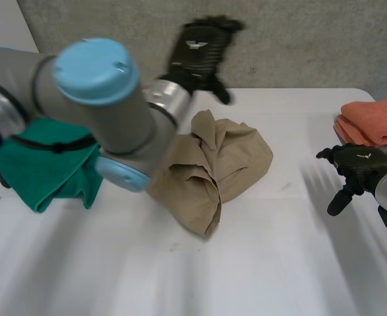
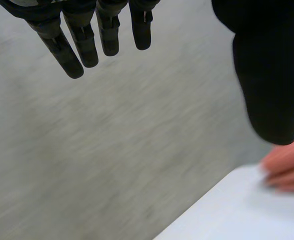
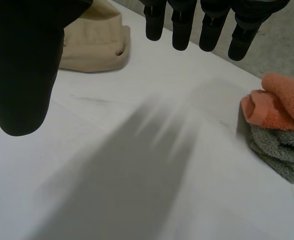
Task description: Fold the laundry.
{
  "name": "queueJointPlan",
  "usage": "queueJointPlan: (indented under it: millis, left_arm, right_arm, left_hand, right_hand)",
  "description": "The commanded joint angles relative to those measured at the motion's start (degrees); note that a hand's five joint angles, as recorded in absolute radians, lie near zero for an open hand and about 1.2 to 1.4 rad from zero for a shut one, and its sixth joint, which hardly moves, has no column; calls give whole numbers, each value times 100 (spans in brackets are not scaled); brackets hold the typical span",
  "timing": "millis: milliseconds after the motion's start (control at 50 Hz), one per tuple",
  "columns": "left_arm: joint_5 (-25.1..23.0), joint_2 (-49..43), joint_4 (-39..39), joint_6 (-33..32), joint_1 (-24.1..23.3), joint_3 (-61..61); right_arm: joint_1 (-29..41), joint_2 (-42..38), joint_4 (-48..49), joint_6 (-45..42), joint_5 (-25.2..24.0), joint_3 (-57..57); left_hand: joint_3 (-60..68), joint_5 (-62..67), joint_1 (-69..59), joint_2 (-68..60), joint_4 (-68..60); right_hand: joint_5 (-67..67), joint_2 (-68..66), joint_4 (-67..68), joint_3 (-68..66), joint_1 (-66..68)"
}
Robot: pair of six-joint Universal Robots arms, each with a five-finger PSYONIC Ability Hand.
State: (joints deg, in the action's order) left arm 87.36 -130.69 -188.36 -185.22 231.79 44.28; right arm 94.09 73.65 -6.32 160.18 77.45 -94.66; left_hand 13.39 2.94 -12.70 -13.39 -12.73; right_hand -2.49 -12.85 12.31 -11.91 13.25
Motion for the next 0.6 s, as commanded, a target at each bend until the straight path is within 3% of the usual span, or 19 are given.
queueJointPlan:
  millis: [20,100,140,180,300,500,600]
  left_arm:
    - [-15,193,1045,-663,1332,380]
    - [-806,-236,1977,-1305,2053,169]
    - [-1175,-587,2406,-1708,2386,-137]
    - [-1343,-843,2610,-1947,2546,-401]
    - [-1414,-1721,2919,-2264,2828,-1367]
    - [-1634,-2461,2998,-2264,2731,-2239]
    - [-1380,-2680,3042,-2369,2670,-2502]
  right_arm:
    - [66,-193,-19,-135,-169,18]
    - [171,-307,-19,-302,-125,-9]
    - [224,-377,-19,-399,-116,-18]
    - [242,-413,-10,-452,-107,-26]
    - [303,-501,25,-628,-64,-105]
    - [303,-536,175,-698,86,-158]
    - [303,-527,192,-707,156,-158]
  left_hand:
    - [-32,12,-36,33,-33]
    - [489,533,-558,-488,-555]
    - [1442,1486,-1511,-1441,-1507]
    - [1583,1627,-1652,-1582,-1649]
    - [1416,1460,-1485,-1415,-1481]
    - [1331,1375,-1400,-1330,-1396]
    - [1281,1325,-1350,-1280,-1347]
  right_hand:
    - [249,285,-231,191,-325]
    - [249,285,-231,191,-325]
    - [249,285,-231,191,-325]
    - [249,285,-231,191,-325]
    - [249,285,-231,191,-325]
    - [249,285,-231,191,-325]
    - [249,285,-231,191,-325]
